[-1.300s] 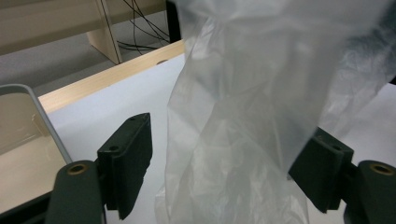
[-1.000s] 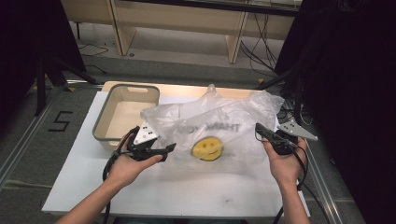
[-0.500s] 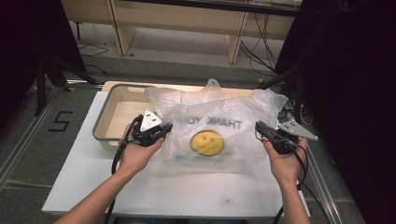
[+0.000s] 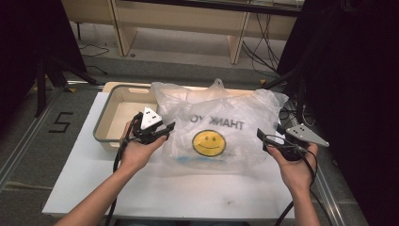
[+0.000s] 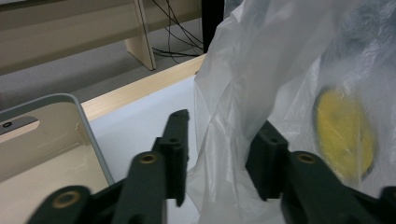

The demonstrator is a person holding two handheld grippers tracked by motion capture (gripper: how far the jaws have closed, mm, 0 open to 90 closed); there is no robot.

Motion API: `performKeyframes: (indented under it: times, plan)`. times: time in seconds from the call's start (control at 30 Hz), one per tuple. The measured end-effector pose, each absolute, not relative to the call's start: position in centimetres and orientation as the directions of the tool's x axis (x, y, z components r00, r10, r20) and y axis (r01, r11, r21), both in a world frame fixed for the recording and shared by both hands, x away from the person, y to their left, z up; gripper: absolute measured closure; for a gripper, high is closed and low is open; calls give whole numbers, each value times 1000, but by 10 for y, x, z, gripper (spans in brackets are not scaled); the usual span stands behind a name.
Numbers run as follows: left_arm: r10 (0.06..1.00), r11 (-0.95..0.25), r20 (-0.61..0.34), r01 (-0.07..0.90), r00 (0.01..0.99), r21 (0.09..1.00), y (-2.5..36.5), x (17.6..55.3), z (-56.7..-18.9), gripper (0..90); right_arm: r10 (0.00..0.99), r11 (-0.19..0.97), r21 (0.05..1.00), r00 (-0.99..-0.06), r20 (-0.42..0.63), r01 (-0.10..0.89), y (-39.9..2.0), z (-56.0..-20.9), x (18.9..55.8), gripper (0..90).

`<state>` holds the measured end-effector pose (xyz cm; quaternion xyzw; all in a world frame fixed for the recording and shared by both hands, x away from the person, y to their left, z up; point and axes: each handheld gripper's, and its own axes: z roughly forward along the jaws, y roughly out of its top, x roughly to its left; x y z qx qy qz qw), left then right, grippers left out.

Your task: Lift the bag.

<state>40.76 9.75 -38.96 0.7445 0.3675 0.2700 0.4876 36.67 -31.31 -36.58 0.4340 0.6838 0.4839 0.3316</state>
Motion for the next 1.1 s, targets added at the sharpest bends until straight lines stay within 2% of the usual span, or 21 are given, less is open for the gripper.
performKeyframes:
  times: [0.17, 0.3, 0.57, 0.87, 1.1]
  plan:
    - [806, -256, 42, 284, 590, 924, 97, 401, -386, 387, 920, 159, 952, -390, -47, 262, -318, -367, 359, 302]
    - [804, -253, 36, 286, 594, 924, 99, 394, -383, 312, 921, 164, 954, -386, -57, 251, -320, -366, 356, 300]
    - [801, -256, 46, 272, 597, 928, 101, 384, -377, 240, 916, 176, 953, -396, -66, 248, -317, -366, 355, 299]
    - [781, -273, 62, 250, 621, 929, 101, 377, -375, 239, 909, 174, 964, -409, -79, 200, -314, -360, 351, 318]
    - [771, -288, 77, 238, 632, 928, 101, 375, -376, 245, 881, 203, 960, -463, -94, 192, -304, -361, 350, 337]
